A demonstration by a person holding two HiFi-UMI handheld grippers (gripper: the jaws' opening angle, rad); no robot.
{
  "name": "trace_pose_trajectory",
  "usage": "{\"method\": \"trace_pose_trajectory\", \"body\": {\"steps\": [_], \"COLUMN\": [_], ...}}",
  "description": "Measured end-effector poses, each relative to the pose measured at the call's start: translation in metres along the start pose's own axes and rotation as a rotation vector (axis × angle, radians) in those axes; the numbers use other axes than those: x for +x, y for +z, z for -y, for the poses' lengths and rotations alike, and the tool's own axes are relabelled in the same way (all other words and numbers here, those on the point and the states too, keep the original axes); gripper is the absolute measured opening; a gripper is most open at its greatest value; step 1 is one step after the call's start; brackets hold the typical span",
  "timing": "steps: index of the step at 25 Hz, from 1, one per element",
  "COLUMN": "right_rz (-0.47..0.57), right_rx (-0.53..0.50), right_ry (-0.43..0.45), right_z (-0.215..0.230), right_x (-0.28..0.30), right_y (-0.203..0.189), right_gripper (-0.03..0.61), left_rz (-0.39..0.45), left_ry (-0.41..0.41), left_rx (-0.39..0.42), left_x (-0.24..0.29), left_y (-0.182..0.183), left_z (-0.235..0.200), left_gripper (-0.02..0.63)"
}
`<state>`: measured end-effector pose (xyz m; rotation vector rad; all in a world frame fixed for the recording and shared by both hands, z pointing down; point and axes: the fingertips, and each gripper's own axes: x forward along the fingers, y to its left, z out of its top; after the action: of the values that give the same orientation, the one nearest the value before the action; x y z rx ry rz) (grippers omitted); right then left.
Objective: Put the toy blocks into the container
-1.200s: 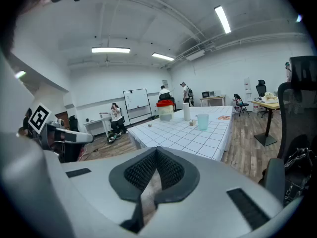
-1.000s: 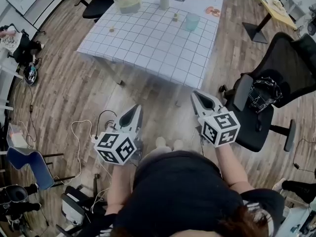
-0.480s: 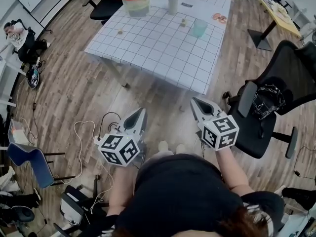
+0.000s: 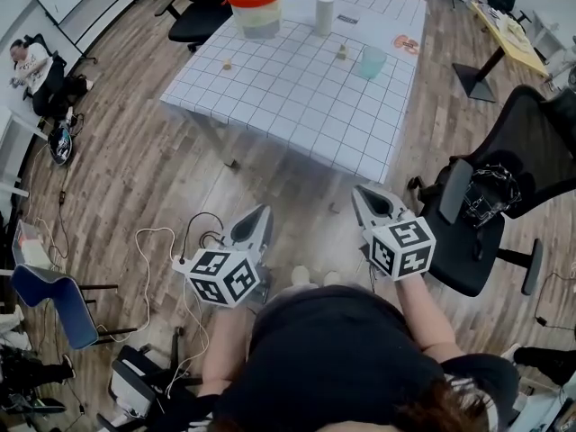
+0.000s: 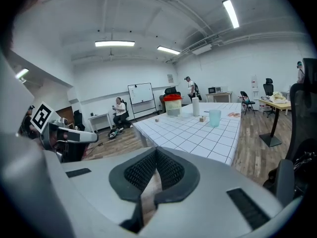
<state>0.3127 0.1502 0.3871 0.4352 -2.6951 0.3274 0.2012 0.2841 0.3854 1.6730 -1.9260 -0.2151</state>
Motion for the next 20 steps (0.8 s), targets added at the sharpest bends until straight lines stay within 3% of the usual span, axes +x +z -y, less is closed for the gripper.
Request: {"method": "trace_pose_trajectory", "body": {"steps": [12,20], "right_rz": [0.045,0.032], "right_rx": [-0.019,-0.025], "right_ry": [0.025,0.046], "right_z": [-0.032,-0.031], "right_x": [0.031,0.06], "right_y": [0.013,0.022], "right_gripper": [0.015,0.015], "left_rz": [0.019,0.019], "left_ry": [0.057,0.105], "left_rx": [0.048,0.054], "left_x": [-0.023,-0.006], "left_y": [0.01,0.026], "left_z": [-0.047,-0.072], "left_gripper": [0.025,0.025]}}
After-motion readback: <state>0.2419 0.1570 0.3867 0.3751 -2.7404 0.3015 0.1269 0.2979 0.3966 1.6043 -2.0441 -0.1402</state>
